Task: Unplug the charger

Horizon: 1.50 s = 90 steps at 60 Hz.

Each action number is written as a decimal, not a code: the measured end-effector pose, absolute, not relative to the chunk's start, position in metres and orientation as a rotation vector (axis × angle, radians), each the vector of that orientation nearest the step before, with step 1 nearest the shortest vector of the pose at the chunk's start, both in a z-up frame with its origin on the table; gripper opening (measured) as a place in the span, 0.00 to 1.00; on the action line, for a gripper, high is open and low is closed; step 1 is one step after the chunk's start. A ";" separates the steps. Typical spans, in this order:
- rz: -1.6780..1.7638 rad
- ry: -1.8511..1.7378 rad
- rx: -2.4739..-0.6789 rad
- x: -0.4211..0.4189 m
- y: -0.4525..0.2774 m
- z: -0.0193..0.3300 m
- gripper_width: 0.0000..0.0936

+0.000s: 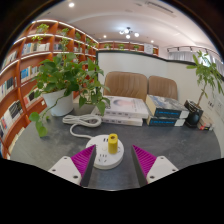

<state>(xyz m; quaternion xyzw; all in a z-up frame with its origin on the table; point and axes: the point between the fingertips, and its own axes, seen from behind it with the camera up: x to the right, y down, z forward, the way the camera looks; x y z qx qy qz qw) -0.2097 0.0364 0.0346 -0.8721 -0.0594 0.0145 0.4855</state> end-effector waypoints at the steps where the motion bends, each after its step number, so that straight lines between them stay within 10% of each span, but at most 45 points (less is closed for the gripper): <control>1: 0.029 -0.145 -2.114 -0.211 0.042 0.035 0.71; 9: -0.070 -0.179 -2.118 -0.212 0.068 0.023 0.16; 28: 0.086 0.012 -2.246 -0.213 0.067 0.022 0.05; 37: 0.018 0.028 -1.820 -0.140 0.098 0.245 0.05; 43: 0.045 0.040 -1.769 -0.097 0.089 0.315 0.05; 63: 0.036 -0.003 -2.192 -0.058 0.074 0.051 0.05; 77: 0.145 0.100 -2.253 -0.054 0.068 0.002 0.14; 90: 0.114 0.160 -2.300 -0.040 0.056 0.006 0.89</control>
